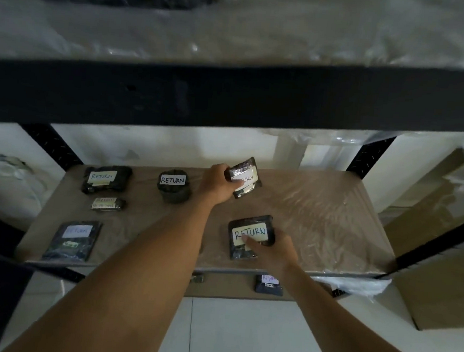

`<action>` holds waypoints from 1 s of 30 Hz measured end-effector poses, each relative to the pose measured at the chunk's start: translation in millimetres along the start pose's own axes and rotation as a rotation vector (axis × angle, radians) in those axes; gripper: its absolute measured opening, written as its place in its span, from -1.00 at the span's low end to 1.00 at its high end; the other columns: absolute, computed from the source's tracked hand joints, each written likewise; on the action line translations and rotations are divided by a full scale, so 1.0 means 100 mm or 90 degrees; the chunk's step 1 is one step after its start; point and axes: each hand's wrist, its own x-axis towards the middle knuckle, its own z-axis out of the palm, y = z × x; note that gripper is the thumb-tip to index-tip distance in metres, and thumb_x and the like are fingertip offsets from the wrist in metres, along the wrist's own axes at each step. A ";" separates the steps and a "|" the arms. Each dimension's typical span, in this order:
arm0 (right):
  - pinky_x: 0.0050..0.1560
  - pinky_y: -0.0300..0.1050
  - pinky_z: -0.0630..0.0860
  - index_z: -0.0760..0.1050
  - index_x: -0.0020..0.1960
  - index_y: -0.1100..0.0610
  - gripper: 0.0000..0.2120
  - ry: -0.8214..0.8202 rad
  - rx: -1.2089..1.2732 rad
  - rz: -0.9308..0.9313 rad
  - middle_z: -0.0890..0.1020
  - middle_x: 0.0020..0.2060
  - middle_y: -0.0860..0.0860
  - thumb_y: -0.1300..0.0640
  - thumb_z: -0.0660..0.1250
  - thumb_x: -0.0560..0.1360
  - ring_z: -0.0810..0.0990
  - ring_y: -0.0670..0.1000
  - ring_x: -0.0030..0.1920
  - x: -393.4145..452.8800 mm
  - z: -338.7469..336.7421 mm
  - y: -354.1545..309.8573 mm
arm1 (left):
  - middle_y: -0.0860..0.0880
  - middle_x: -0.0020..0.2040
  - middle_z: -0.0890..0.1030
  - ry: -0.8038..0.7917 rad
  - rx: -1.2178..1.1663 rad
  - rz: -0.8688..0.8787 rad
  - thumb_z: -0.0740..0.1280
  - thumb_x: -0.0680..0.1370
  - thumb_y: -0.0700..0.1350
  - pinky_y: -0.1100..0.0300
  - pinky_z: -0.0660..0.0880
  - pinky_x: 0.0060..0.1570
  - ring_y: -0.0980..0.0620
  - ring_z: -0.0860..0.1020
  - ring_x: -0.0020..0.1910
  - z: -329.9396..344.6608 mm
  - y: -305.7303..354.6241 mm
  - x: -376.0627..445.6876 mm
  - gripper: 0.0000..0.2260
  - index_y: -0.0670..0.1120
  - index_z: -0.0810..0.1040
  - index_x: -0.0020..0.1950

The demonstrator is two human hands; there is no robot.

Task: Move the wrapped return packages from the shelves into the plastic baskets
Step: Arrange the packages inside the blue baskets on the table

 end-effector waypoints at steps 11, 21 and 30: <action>-0.59 -0.22 0.31 0.56 0.12 0.19 -0.71 -0.090 0.064 0.004 0.75 -0.20 0.07 0.01 0.49 0.54 0.55 0.08 -0.53 -2.23 -1.33 -0.60 | -0.14 0.18 0.64 -0.108 -0.188 -0.127 0.42 0.58 -0.22 0.17 0.68 -0.24 -0.03 0.68 -0.06 -0.61 0.93 -2.11 -0.70 -0.18 0.49 0.29; -0.58 -0.23 0.39 0.50 0.11 0.30 -0.78 0.008 0.119 -0.057 0.68 -0.32 0.04 0.19 0.44 0.57 0.54 -0.10 -0.51 -4.07 -2.47 -0.61 | -0.02 -0.05 0.71 -0.206 -0.132 -0.021 0.39 0.62 -0.13 0.33 0.55 -0.39 0.06 0.61 -0.30 -0.42 2.14 -3.61 -0.91 -0.10 0.59 0.11; -0.54 -0.27 0.35 0.51 0.11 0.29 -0.78 0.076 0.169 -0.098 0.64 -0.36 0.09 0.17 0.43 0.58 0.50 -0.07 -0.51 -4.86 -3.80 0.05 | -0.09 0.05 0.71 -0.309 -0.130 0.058 0.39 0.61 -0.15 0.18 0.66 -0.13 0.03 0.70 -0.03 0.74 3.16 -4.21 -0.87 -0.10 0.59 0.16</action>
